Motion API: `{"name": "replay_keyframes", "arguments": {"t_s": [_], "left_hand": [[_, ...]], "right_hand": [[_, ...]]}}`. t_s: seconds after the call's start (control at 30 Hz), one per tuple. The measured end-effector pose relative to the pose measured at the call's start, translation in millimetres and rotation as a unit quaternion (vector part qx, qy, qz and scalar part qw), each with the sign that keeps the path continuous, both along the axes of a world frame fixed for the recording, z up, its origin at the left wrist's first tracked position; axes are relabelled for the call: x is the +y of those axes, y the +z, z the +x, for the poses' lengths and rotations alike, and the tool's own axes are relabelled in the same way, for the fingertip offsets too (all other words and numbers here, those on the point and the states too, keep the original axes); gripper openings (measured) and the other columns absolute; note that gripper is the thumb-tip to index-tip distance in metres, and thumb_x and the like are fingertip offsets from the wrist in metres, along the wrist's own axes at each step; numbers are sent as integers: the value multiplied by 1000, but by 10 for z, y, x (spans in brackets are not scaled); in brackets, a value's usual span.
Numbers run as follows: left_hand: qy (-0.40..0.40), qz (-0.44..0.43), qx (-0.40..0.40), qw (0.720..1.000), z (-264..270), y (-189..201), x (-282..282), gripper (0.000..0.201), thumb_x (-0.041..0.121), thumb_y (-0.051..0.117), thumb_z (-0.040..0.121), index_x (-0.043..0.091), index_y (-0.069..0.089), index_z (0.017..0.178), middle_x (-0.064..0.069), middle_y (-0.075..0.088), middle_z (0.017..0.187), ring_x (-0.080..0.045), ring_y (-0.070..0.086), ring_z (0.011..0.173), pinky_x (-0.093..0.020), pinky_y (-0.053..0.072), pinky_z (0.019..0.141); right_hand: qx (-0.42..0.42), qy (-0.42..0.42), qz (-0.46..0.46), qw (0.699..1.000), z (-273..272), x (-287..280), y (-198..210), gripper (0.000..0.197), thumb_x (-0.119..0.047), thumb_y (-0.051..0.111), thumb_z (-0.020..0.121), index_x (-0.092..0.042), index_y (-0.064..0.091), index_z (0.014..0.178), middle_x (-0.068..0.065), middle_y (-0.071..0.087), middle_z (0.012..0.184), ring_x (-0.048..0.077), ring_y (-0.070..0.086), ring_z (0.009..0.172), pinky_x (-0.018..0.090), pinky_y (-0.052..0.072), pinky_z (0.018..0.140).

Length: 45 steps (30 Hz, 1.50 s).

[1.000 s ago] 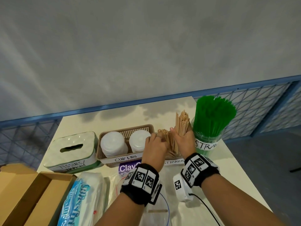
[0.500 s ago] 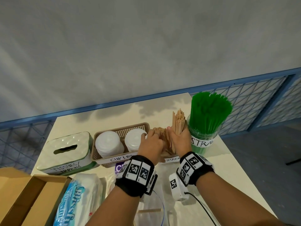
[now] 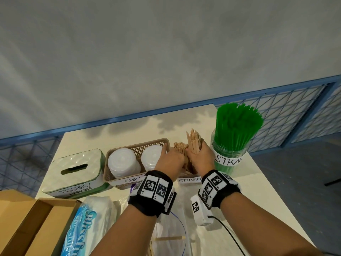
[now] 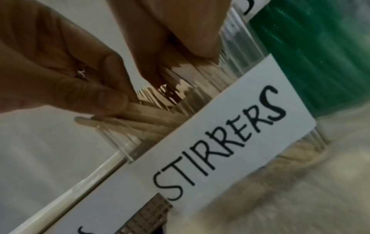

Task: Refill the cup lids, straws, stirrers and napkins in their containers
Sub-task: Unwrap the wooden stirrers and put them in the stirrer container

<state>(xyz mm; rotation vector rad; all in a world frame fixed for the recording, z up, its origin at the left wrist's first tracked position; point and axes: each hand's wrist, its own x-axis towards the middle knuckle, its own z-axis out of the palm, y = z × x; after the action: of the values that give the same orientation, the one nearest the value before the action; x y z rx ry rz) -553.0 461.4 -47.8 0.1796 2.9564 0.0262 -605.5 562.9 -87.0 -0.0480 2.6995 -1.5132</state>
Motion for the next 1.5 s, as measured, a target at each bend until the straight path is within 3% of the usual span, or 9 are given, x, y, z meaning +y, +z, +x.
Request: {"name": "replay_keyframes", "arguments": {"t_s": [0.17, 0.3, 0.4, 0.5, 0.67, 0.93, 1.03, 1.17, 1.5], "left_hand": [[18, 38, 77, 996, -117, 1, -8, 20, 13, 51, 89, 18, 70, 93, -1, 61, 94, -22, 49, 107, -39, 12, 110], [77, 153, 163, 972, -139, -179, 19, 22, 7, 62, 81, 10, 66, 103, -14, 50, 116, -32, 46, 108, -40, 37, 99], [205, 292, 126, 926, -89, -290, 82, 59, 2, 57, 86, 3, 32, 140, -24, 17, 147, -36, 29, 133, -33, 30, 111], [247, 381, 81, 887, -53, -320, 196, 66, 7, 43, 96, -1, 1, 147, -22, 5, 154, -28, 14, 143, -26, 15, 115], [279, 444, 135, 841, -92, -335, 280, 53, 10, 39, 97, 5, 19, 145, -16, 38, 143, -22, 41, 128, -30, 32, 110], [269, 458, 146, 835, -121, -238, 267, 34, 7, 38, 98, 3, 39, 132, 10, 42, 99, 10, 40, 76, 6, 29, 68], [274, 448, 128, 841, -120, -222, 236, 40, 8, 38, 97, 5, 33, 137, -7, 51, 122, -8, 50, 100, -9, 33, 86], [292, 461, 104, 832, -146, -247, 168, 40, 2, 34, 96, 4, 32, 136, -17, 51, 127, -22, 52, 110, -23, 38, 89], [348, 525, 63, 774, -169, -257, 176, 46, 3, 37, 95, 2, 21, 138, -24, 37, 138, -34, 42, 125, -39, 35, 108]], "right_hand": [[-2, -23, -34, 999, 0, -16, -12, 27, -24, 65, 84, -8, 57, 104, 12, 67, 95, 29, 62, 89, 39, 50, 85], [-10, -19, -16, 1000, -7, -13, -6, 26, -25, 62, 85, -8, 56, 104, 13, 66, 94, 29, 61, 85, 37, 50, 81], [-17, -18, -27, 999, -25, -12, 2, 26, -24, 59, 86, -6, 55, 105, 14, 66, 95, 29, 61, 88, 38, 50, 83], [-27, -34, -47, 998, -2, -34, 13, 30, -20, 60, 85, -6, 49, 110, 11, 63, 93, 30, 61, 89, 39, 50, 83], [-31, -51, -92, 994, 73, -101, -73, 49, -24, 65, 81, -13, 37, 120, 4, 62, 102, 25, 62, 90, 42, 52, 83], [-19, -22, 46, 998, 124, -72, -127, 42, -36, 58, 87, -17, 54, 125, 6, 46, 121, 24, 51, 109, 33, 43, 96], [-13, -7, 35, 999, 157, -36, -79, 46, -32, 59, 88, -20, 48, 131, 7, 43, 125, 22, 47, 114, 30, 38, 95], [-44, 16, -24, 999, 147, -59, -125, 35, -26, 58, 89, -8, 48, 118, 11, 51, 117, 27, 51, 108, 32, 40, 89], [-106, 46, -22, 993, 105, -31, -67, 17, -27, 51, 93, -11, 55, 96, 5, 60, 88, 25, 57, 88, 32, 46, 79]]}}
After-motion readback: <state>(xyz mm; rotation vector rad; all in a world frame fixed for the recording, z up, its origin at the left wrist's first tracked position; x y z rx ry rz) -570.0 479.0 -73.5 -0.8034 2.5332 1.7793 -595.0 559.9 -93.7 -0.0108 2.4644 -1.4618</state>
